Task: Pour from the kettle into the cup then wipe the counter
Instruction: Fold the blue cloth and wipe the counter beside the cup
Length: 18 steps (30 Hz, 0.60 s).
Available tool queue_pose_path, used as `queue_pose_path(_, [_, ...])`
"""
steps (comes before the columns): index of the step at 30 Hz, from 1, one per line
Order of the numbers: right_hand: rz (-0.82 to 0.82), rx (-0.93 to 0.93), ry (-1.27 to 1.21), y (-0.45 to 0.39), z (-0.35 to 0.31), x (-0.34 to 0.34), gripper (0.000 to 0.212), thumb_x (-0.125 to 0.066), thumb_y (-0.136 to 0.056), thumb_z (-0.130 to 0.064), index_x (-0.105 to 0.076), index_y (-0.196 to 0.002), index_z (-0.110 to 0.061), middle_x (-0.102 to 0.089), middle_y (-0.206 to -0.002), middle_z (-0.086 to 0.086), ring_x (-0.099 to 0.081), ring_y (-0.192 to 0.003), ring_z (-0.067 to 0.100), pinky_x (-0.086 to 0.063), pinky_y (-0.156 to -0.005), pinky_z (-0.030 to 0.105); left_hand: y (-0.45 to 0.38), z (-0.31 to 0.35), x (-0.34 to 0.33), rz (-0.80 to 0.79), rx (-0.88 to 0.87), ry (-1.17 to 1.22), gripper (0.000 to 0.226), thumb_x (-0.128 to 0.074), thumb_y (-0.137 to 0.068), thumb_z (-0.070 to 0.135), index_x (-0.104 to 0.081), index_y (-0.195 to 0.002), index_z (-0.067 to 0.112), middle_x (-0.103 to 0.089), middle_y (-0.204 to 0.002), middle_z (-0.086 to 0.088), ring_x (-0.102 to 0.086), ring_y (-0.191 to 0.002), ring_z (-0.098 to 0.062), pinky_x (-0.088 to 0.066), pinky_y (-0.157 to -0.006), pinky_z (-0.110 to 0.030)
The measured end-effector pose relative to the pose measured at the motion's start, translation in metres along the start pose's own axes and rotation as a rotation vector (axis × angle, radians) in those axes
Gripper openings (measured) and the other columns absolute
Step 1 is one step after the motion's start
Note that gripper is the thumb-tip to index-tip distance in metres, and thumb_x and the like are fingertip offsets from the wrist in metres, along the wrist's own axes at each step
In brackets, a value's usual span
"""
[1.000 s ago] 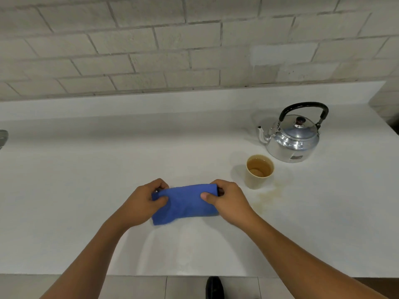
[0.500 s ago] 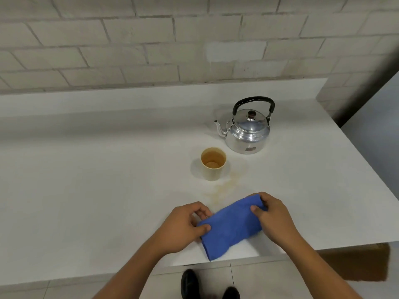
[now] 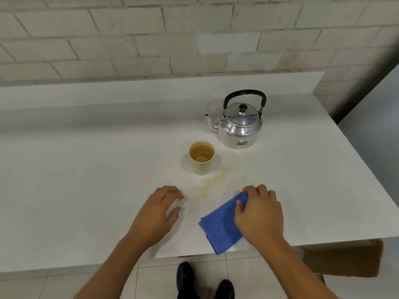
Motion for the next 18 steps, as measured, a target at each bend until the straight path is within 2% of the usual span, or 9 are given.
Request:
queue_pose_path(3, [-0.105,-0.039,0.177,0.023,-0.015,-0.016,0.071,-0.04,-0.093,-0.062,-0.048,-0.144,-0.014,-0.054,-0.131,0.008,-0.05,-0.117,0.03,-0.048,-0.09,0.04,0.007,-0.025,0.004,-0.023,0.084,-0.076,0.055,-0.068,-0.097,0.045,-0.056,-0.146,0.023,-0.051,-0.156,0.003,-0.046,-0.146,-0.02,-0.043,-0.117,-0.042])
queue_pose_path(5, [-0.107,-0.036,0.189,0.033,-0.017,-0.025,0.088,-0.039,-0.091,-0.072,-0.037,-0.152,-0.009,-0.049,-0.137,0.011,-0.045,-0.124,0.032,-0.047,-0.092,0.04,0.015,-0.04,0.003,-0.066,0.117,-0.115,0.074,-0.053,-0.095,0.067,-0.04,-0.158,0.028,-0.035,-0.167,0.009,-0.028,-0.157,-0.015,-0.033,-0.124,-0.041])
queue_pose_path(7, [-0.103,-0.039,0.147,0.035,-0.009,-0.031,0.097,-0.043,-0.089,-0.075,-0.029,-0.157,-0.006,-0.044,-0.142,0.012,-0.042,-0.127,0.031,-0.046,-0.098,0.038,0.025,-0.051,-0.002,-0.11,0.119,-0.169,0.089,-0.044,-0.093,0.08,-0.025,-0.164,0.03,-0.018,-0.174,0.014,-0.009,-0.162,-0.011,-0.022,-0.128,-0.04])
queue_pose_path(10, [-0.122,-0.059,0.123,0.022,0.018,-0.032,0.096,-0.049,-0.091,-0.067,-0.019,-0.159,-0.006,-0.032,-0.155,0.013,-0.033,-0.137,0.031,-0.038,-0.111,0.039,0.034,-0.056,-0.01,-0.13,0.087,-0.285,0.098,-0.039,-0.091,0.086,-0.013,-0.167,0.029,-0.002,-0.176,0.016,0.003,-0.163,-0.01,-0.011,-0.131,-0.036])
queue_pose_path(13, [-0.095,-0.066,0.06,-0.008,0.047,-0.029,0.083,-0.056,-0.097,-0.042,-0.019,-0.159,-0.002,-0.023,-0.164,0.017,-0.023,-0.148,0.034,-0.025,-0.12,0.043,0.035,-0.054,-0.012,-0.107,0.074,-0.322,0.098,-0.039,-0.094,0.083,-0.011,-0.168,0.025,-0.001,-0.177,0.012,0.001,-0.163,-0.013,-0.004,-0.129,-0.035])
queue_pose_path(16, [-0.042,-0.044,-0.121,-0.047,0.056,-0.033,0.069,-0.052,-0.102,-0.02,-0.018,-0.158,0.002,-0.017,-0.167,0.021,-0.013,-0.154,0.037,-0.012,-0.126,0.045,0.035,-0.053,-0.012,-0.101,0.073,-0.326,0.098,-0.038,-0.094,0.083,-0.011,-0.168,0.023,-0.002,-0.177,0.011,0.001,-0.163,-0.013,-0.004,-0.129,-0.036])
queue_pose_path(18, [-0.012,-0.047,-0.184,-0.072,0.046,-0.039,0.064,-0.047,-0.105,-0.024,-0.02,-0.158,0.001,-0.017,-0.168,0.018,-0.009,-0.155,0.035,-0.009,-0.126,0.044,0.035,-0.053,-0.012,-0.109,0.071,-0.332,0.101,-0.037,-0.093,0.085,-0.009,-0.168,0.023,0.0,-0.177,0.011,0.003,-0.163,-0.013,-0.005,-0.129,-0.037])
Point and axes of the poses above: each hand's wrist, its own y-axis away from the middle knuckle, its own x-axis out of the back of the hand, z = x × y, the point moved 1 cm from there along -y, towards the middle knuckle
